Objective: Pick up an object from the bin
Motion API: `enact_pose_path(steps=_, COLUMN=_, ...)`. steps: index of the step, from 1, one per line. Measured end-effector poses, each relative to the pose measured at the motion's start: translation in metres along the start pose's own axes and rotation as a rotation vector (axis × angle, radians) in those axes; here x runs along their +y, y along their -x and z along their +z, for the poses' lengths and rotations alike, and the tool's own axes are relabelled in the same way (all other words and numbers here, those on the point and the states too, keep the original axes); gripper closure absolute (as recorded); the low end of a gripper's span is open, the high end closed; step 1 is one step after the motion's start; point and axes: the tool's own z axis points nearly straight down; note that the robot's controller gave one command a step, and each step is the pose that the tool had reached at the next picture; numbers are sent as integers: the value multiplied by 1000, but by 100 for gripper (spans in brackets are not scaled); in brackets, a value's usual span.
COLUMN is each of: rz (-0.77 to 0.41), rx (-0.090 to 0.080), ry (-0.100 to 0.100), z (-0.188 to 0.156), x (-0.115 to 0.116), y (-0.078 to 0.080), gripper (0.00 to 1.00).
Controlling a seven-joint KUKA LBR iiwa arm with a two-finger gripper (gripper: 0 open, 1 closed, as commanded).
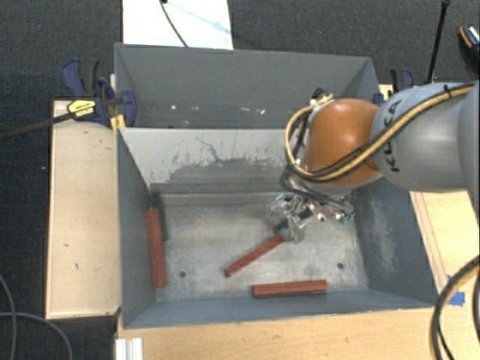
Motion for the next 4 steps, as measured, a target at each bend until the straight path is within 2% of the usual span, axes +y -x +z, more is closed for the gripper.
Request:
enact_pose_path(steps=1, rz=18, rx=-1, ry=2, z=1, x=-38, y=-80, gripper=100)
enact_pose_path(steps=2, rz=60, rx=2, ry=2, z=-163, x=-38, y=-60, gripper=100)
enact_pose_path(steps=3, rz=64, rx=10, ry=8, z=-158, x=-37, y=-62, gripper=0)
enact_pose_path(steps=4, rz=109, rx=16, ry=11, z=3, x=-66, y=-73, gripper=0)
